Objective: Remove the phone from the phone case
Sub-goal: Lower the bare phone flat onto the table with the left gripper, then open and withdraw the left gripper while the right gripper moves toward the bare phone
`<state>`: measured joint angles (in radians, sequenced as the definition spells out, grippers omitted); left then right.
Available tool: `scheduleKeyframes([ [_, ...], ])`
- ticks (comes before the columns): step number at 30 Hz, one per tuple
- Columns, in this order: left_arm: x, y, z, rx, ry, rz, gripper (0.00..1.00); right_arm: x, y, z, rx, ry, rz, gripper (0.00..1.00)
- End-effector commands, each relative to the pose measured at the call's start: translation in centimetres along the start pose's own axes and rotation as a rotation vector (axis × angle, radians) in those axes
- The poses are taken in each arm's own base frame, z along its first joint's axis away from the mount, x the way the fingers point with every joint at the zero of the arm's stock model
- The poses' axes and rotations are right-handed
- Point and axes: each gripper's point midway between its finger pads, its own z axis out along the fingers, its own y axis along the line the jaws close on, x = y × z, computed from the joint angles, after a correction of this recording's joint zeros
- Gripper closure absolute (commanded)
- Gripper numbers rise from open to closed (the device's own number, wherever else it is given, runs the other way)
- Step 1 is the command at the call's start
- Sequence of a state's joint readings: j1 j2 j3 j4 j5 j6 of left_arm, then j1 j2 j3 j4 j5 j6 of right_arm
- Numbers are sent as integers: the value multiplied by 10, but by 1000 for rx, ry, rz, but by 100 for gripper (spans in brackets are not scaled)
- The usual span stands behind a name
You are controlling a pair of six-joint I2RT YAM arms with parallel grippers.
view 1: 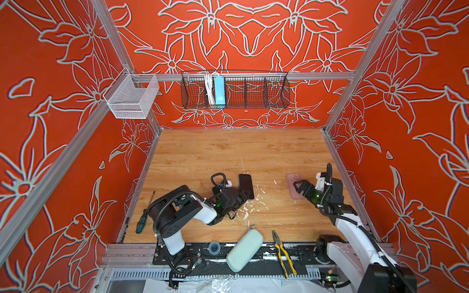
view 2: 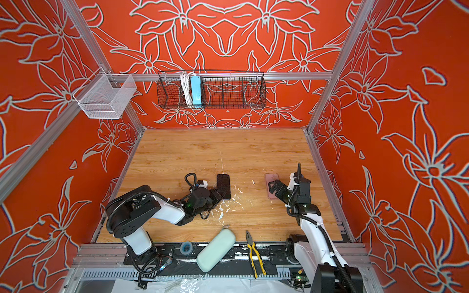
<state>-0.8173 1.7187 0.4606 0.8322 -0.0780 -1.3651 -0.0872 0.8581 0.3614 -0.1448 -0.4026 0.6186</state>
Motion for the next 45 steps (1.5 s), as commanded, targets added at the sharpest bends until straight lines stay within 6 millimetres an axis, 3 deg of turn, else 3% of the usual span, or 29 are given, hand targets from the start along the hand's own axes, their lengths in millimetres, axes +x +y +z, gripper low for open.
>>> scheduleKeyframes([
  [1,-1,0,-4,-16,-9,-8,49,2,1,0,-7,0,6,2],
  [8,-1,1,-7,-72,0,4,46,2,1,-1,-6,-1,9,2],
  [17,8,1,-4,-139,54,18,27,1,0,-2,4,0,14,2],
  [24,14,-3,-1,-163,76,34,27,1,1,-2,3,5,12,2],
  [38,8,13,-18,-350,55,63,25,1,0,-2,6,3,15,2],
  [45,7,9,-19,-361,58,70,25,3,6,-2,-1,37,-7,2],
])
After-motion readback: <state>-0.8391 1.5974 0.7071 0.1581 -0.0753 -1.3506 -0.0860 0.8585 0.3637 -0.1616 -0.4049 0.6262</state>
